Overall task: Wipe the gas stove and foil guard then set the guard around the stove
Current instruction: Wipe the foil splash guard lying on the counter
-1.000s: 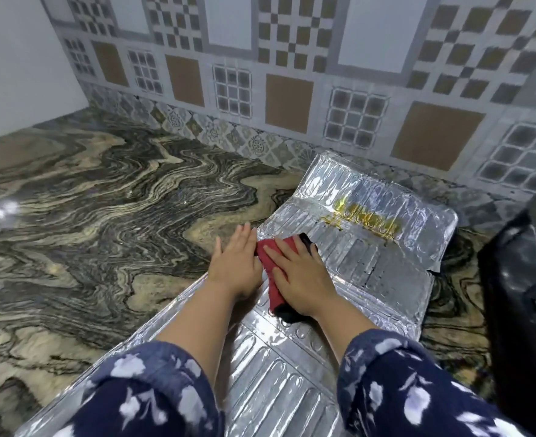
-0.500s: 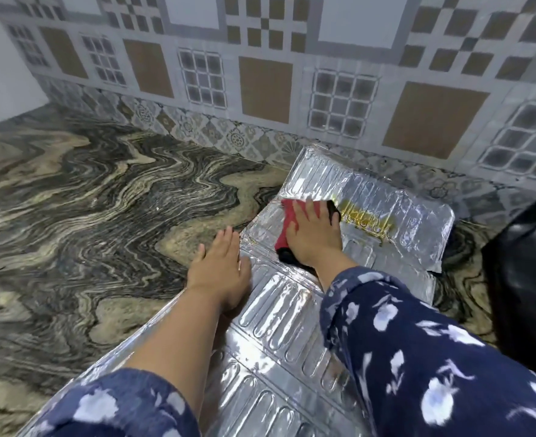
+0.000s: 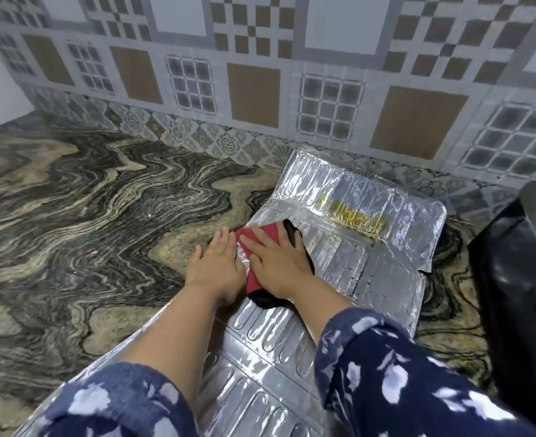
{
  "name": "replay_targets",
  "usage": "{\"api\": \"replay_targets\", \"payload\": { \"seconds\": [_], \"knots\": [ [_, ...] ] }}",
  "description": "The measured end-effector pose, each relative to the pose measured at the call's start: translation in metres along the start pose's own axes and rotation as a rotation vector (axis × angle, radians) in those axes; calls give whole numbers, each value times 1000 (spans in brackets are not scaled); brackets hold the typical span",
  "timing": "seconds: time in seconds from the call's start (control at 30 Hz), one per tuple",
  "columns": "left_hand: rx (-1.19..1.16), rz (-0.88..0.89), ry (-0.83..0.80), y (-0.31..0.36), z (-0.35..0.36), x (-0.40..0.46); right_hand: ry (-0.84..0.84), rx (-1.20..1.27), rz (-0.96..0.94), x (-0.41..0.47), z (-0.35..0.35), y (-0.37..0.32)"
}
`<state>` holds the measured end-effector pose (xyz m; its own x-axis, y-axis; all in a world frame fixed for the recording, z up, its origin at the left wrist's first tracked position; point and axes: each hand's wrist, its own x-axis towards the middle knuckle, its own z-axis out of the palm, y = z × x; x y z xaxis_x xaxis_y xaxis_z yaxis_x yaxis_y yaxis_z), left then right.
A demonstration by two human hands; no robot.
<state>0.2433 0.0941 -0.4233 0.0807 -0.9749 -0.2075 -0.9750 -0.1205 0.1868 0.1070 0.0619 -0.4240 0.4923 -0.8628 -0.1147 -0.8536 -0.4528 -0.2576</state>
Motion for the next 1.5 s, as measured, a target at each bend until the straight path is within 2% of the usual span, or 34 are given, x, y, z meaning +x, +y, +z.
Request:
{"api": "replay_targets", "payload": {
  "seconds": [0.17,0.27,0.37,0.6,0.77,0.93,1.07,1.17,1.27,1.37,1.5],
  "knots": [
    [6,2,-9,1,-1,-3,-49,5,-58,6,-6,8],
    [4,-6,-11,4,-2,-6,-2,14,-85,-12,-5,17],
    [15,-2,-21,4,-3,-8,45,60,-41,-24,-4,20],
    [-7,-15,-17,5,-1,-8,-10,-22,23,6,-1,5],
    [7,-12,-37,4,-2,-8,16,-43,189,17,-7,18],
    [17,-12,-51,5,-3,-8,47,-41,317,-12,-3,30],
    [12,-36,-67,7,-6,-8,61,12,272,-37,-1,25],
    [20,-21,13,15,-5,-5,106,77,293,-40,-4,23],
    [54,76,30,26,-2,2,87,-8,262,-31,2,21],
    [62,48,-24,28,1,12,77,-39,204,-14,-3,34],
    [104,14,-62,32,3,16,103,-42,328,-15,-11,63]
  ]
}}
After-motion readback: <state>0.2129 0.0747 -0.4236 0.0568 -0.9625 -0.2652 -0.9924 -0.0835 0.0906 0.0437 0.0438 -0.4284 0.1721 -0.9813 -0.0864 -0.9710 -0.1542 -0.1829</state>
